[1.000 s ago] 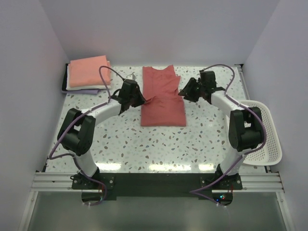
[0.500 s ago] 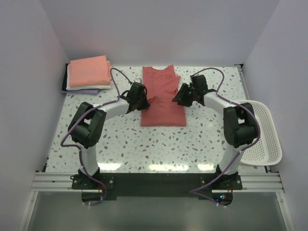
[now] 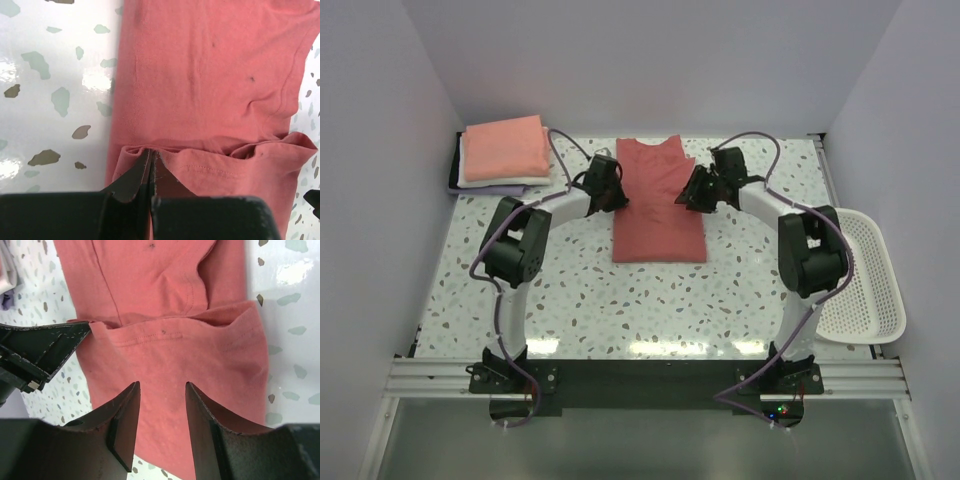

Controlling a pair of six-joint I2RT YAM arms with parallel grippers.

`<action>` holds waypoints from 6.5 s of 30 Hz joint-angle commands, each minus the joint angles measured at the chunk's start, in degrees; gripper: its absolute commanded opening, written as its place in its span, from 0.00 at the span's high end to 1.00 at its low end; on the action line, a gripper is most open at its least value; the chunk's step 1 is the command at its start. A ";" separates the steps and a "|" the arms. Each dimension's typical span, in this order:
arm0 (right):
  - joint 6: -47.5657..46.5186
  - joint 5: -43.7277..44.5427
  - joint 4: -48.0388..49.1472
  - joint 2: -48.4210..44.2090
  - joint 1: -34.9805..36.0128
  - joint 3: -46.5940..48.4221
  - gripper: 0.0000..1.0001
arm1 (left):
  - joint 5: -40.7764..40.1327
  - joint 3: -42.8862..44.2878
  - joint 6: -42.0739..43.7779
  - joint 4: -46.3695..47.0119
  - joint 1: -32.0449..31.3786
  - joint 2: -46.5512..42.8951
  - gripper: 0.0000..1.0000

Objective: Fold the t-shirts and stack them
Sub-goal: Fold the tshirt

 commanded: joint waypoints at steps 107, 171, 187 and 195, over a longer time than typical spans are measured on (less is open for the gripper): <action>5.24 1.65 5.13 -26.42 -3.36 -33.44 0.57 | 19.51 -48.22 -3.17 18.44 1.33 -35.19 0.52; 14.91 4.38 26.93 -20.81 -3.36 -45.42 0.94 | 15.56 -50.42 -8.26 29.34 -1.74 -27.18 0.83; 14.30 3.77 26.49 -20.10 -3.27 -45.15 1.00 | 15.21 -50.16 -6.68 27.93 -1.66 -27.46 0.57; 14.03 3.68 25.88 -20.63 -3.36 -45.15 1.00 | 13.10 -47.26 -6.59 26.26 -1.66 -24.29 0.58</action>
